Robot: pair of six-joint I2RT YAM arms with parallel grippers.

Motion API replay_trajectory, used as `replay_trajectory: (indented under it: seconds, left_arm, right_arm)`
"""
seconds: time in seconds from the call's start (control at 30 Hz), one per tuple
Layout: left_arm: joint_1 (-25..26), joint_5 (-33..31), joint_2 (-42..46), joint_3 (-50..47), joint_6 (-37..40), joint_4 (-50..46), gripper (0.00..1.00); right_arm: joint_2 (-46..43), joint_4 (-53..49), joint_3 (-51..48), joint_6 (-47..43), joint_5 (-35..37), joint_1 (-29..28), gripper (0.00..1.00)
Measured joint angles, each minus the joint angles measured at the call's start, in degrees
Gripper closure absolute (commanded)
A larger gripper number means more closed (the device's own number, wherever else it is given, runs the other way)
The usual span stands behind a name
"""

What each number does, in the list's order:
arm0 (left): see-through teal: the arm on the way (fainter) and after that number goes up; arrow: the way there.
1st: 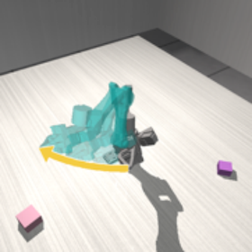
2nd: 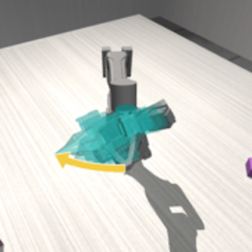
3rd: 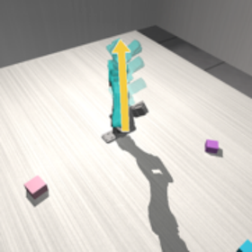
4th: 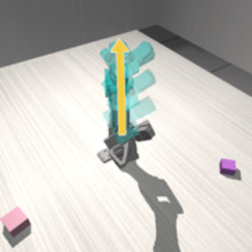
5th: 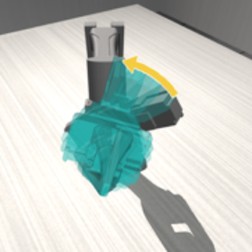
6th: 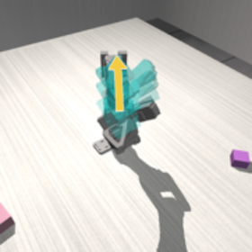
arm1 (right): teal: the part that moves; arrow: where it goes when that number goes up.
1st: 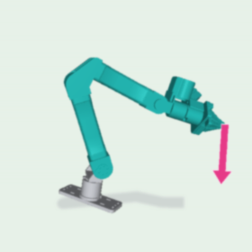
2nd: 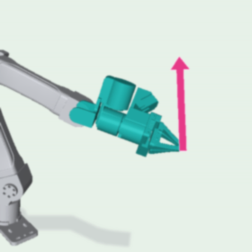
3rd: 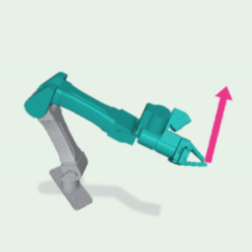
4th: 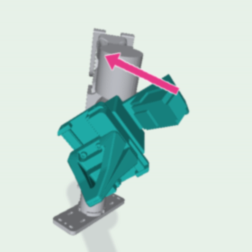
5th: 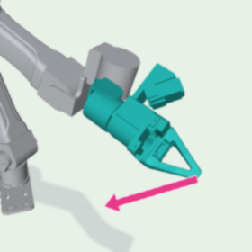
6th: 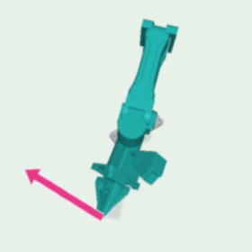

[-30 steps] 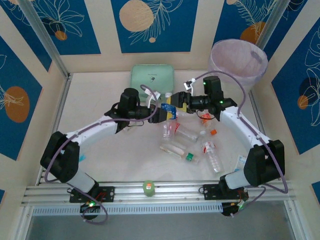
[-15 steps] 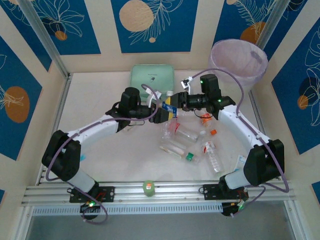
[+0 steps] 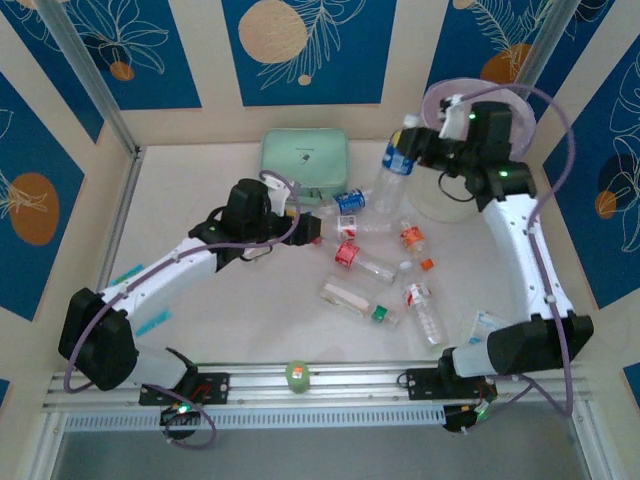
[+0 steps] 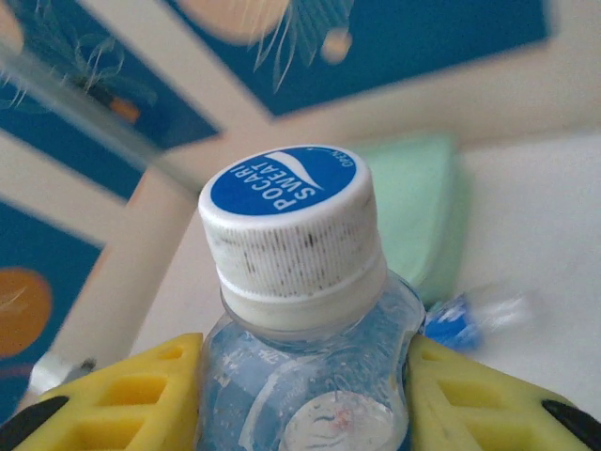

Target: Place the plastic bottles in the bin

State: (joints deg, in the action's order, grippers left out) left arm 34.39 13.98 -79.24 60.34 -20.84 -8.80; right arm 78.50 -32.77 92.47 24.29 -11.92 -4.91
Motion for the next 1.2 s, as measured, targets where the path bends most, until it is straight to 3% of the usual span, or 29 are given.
replay_trajectory:
  seconds: [0.17, 0.3, 0.47, 0.73, 1.03, 1.2]
  left_arm:
    - [0.0, -7.7, 0.3, 0.0, 0.0, -5.5, 0.16]
    - [0.0, -9.5, 0.9, -0.1, -0.1, -8.5, 0.16]
    - [0.0, -10.7, 6.1, -3.2, -1.4, -9.7, 0.17]
    - [0.0, -13.1, 11.6, -6.6, -2.7, -11.8, 0.18]
    - [0.0, -13.2, 11.0, -6.6, -2.8, -13.3, 0.19]
    - [0.0, -13.2, 10.4, -6.6, -2.8, -15.5, 0.22]
  right_arm:
    - [-3.0, 2.4, 5.4, -5.7, 14.7, 1.0, 1.0]
    - [-2.5, 7.5, 7.0, -9.8, 23.4, 3.0, 1.0]
    - [3.2, 10.2, 11.4, -13.6, 29.4, 5.7, 1.0]
    - [18.5, 4.8, 27.8, -19.5, 33.1, 7.0, 1.0]
    - [38.9, -17.0, 50.8, -21.5, 32.5, 7.0, 1.0]
    - [48.6, -26.6, 55.2, -21.9, 31.0, 7.6, 0.95]
